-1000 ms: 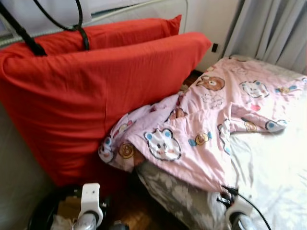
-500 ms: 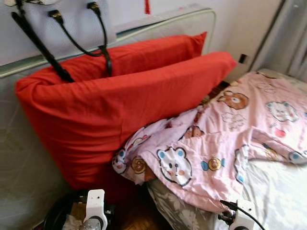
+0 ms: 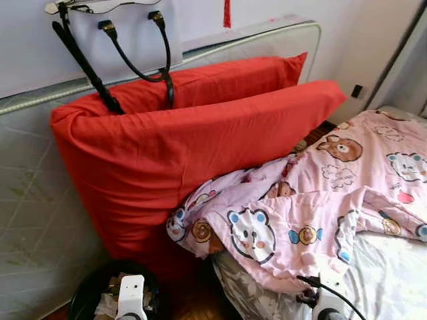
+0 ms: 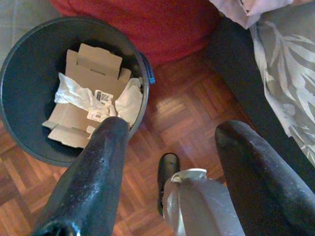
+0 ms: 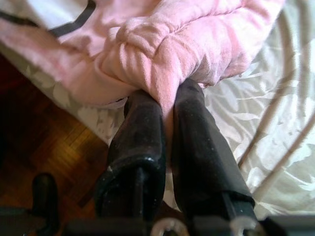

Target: Clean up the room

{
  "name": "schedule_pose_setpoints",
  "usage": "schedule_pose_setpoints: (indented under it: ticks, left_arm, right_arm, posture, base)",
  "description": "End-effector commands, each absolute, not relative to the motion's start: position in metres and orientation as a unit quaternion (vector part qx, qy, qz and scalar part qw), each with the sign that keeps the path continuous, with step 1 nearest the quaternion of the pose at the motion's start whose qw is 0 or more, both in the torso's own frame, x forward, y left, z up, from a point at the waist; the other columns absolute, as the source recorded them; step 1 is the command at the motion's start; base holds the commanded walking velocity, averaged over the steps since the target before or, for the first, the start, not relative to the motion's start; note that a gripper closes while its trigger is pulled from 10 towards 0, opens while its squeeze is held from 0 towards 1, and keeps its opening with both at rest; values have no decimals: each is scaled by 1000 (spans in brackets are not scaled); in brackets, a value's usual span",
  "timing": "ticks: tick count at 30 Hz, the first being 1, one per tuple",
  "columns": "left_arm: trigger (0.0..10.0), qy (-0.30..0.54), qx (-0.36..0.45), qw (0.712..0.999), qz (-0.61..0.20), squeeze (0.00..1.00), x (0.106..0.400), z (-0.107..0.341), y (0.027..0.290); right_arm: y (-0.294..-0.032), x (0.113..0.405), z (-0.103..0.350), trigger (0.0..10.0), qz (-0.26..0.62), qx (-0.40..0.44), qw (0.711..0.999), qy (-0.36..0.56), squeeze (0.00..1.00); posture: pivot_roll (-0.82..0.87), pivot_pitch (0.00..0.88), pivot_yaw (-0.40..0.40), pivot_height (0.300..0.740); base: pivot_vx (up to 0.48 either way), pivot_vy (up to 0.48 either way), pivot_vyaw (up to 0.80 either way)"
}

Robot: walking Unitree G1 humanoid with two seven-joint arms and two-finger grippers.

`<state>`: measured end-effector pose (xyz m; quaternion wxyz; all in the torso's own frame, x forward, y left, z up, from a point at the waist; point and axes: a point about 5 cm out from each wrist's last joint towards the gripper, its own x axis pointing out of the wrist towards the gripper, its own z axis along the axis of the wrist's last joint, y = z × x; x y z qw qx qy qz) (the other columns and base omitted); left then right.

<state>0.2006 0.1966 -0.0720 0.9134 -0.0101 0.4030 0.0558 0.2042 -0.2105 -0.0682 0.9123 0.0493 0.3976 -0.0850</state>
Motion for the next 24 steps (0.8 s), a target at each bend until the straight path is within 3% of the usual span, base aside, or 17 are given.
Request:
schedule_pose_setpoints:
  ticks: [1,7,24]
  left_arm:
    - [10000,415,-3,908,52,0,197,-74,198]
    - [10000,417,-5,908,50,0,197,-75,198]
    - [10000,427,-2,903,47,0,188,-79,200]
  right_arm:
    - [-214,205,-67,10000,-91,41,911,401,0]
    - [-215,206,-67,10000,-95,36,910,402,0]
    - [-214,204,-68,10000,-90,39,910,404,0]
  posture:
    - [-12,0,-7,740]
    - [-16,0,-5,740]
    - [-19,0,1,740]
  base:
    - [0,0,0]
    - [-122,0,0]
    - [-287,0,0]
